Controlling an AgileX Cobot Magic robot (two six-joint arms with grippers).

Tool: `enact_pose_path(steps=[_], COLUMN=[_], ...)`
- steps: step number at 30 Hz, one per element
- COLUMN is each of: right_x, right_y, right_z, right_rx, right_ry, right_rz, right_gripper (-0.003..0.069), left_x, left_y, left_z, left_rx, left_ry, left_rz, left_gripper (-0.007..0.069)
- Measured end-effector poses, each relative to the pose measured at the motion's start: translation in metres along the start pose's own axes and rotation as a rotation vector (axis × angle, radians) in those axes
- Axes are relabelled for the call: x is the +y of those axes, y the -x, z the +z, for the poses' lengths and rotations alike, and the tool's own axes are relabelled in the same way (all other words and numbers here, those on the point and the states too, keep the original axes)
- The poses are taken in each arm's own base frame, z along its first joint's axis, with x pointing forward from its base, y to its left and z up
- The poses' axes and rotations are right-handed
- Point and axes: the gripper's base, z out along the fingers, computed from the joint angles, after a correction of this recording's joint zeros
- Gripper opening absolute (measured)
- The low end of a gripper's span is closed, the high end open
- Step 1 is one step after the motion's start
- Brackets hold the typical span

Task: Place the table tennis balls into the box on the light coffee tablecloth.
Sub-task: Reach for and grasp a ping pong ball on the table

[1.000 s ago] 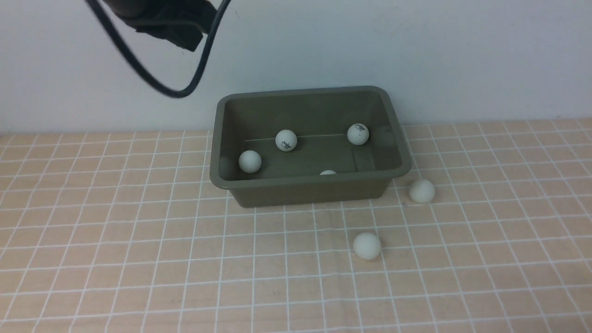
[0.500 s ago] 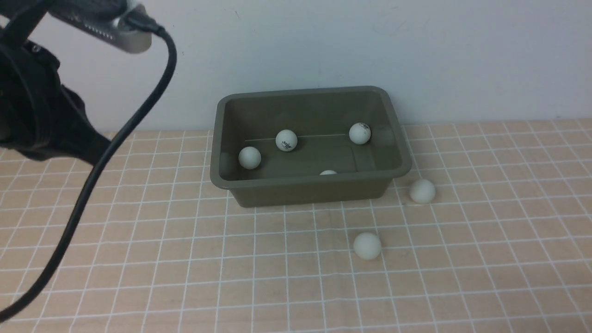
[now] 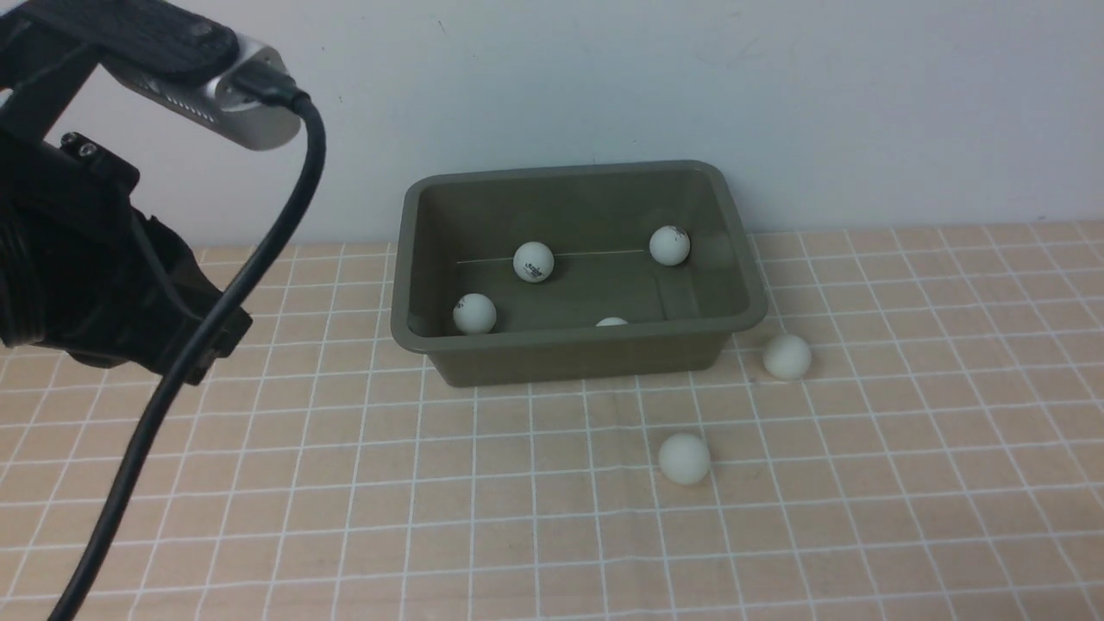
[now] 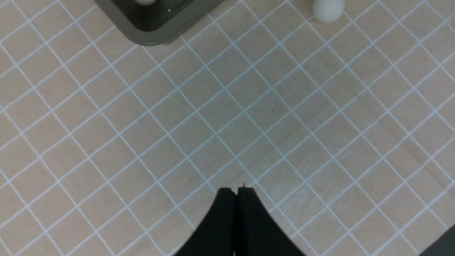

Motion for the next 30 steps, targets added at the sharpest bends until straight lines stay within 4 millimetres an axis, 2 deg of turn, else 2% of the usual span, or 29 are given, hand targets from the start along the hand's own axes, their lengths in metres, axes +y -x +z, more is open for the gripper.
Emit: enact_pose_path(steps=[16, 20, 24, 26, 27, 28, 30], right_x=[0.0, 0.0, 0.0, 0.0, 0.0, 0.0, 0.0], right_y=[0.0, 0.0, 0.0, 0.0, 0.0, 0.0, 0.0], right_z=[0.0, 0.0, 0.0, 0.0, 0.0, 0.0, 0.0], right_rx=[0.0, 0.0, 0.0, 0.0, 0.0, 0.0, 0.0], right_ry=[0.0, 0.0, 0.0, 0.0, 0.0, 0.0, 0.0], right_rz=[0.0, 0.0, 0.0, 0.0, 0.0, 0.0, 0.0], right_gripper=[-0.0014, -0.0014, -0.0014, -0.0014, -0.0014, -0.0014, -0.0014], left_x=[-0.007, -0.01, -0.018, -0.022, -0.022, -0.025, -0.028], left_y=[0.003, 0.0, -0.016, -0.031, -0.033, -0.044, -0.059], left_z=[0.0, -0.008, -0.05, -0.085, -0.087, -0.107, -0.12], left_rx=[-0.031, -0.053, -0.224, -0.38, -0.394, -0.502, -0.626], left_ry=[-0.081, -0.079, -0.001, 0.092, 0.101, 0.181, 0.287], left_rz=[-0.028, -0.024, -0.004, -0.017, -0.018, -0.03, -0.047], left_gripper=[-0.0069, -0.0069, -0.0069, -0.0069, -0.0069, -0.0069, -0.0069])
